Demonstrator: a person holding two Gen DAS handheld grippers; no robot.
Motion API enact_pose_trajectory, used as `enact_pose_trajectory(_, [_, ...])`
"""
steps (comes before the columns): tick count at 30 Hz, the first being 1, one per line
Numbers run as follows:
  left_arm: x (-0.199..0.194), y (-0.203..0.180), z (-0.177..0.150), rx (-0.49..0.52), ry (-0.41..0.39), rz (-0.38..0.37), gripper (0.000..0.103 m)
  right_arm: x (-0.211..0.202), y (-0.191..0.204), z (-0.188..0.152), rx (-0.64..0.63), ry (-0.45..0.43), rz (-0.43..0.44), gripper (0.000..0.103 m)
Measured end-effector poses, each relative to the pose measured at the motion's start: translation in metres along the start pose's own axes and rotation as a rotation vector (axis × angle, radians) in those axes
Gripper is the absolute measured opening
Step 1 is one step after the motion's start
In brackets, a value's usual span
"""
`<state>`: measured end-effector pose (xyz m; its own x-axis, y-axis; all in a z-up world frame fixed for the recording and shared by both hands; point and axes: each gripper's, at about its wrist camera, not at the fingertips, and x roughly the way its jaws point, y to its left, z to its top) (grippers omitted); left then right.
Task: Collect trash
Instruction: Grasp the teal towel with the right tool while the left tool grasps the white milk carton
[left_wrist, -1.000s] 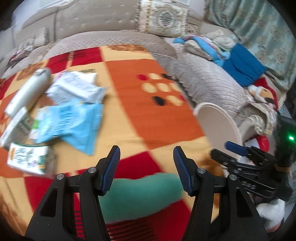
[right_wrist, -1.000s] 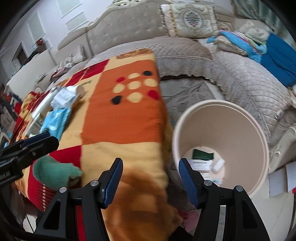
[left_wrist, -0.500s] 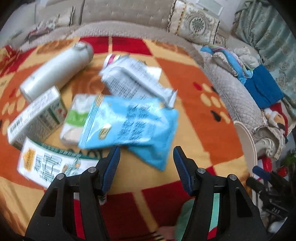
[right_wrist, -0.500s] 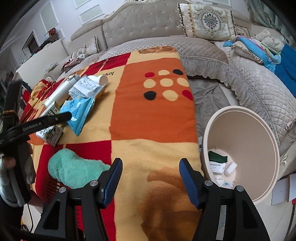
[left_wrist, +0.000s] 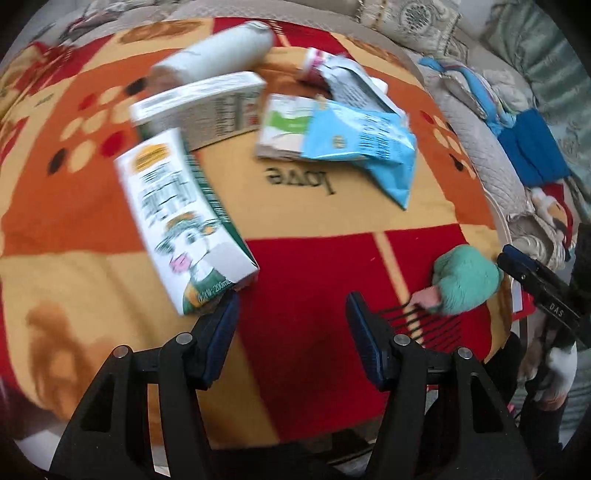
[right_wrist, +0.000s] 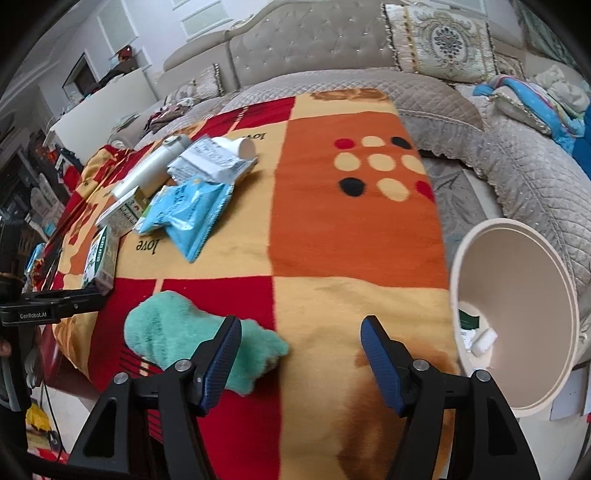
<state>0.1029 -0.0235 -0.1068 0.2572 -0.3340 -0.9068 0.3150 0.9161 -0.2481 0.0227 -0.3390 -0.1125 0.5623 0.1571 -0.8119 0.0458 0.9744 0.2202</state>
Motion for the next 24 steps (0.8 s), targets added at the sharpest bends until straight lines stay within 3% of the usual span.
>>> enact_pose_trajectory(7, [-0.04,0.013,-0.013,-0.029,-0.107,0.009,0.058,0.0,0.019,-0.001,-0.043,0.008,0.087,0.066])
enact_pose_trajectory(9, [-0.047,0.015,-0.012,-0.049,-0.143,-0.005,0.061,0.001,0.028,-0.002,-0.077,0.027,0.128,0.072])
enact_pose_trajectory(11, [-0.05,0.018,-0.007,-0.063,-0.188,0.028,0.066,0.001,0.038,-0.003,-0.114,0.037,0.157,0.077])
enact_pose_trajectory(15, [-0.043,0.031,0.005,-0.113,-0.23,0.094,0.066,0.005,0.06,-0.006,-0.229,0.054,0.203,0.079])
enact_pose_trajectory(20, [-0.018,0.045,0.017,-0.185,-0.22,0.142,0.066,0.022,0.089,-0.01,-0.431,0.093,0.152,0.084])
enact_pose_trajectory(24, [0.003,0.048,0.025,-0.186,-0.201,0.17,0.066,0.041,0.096,-0.01,-0.493,0.121,0.124,0.084])
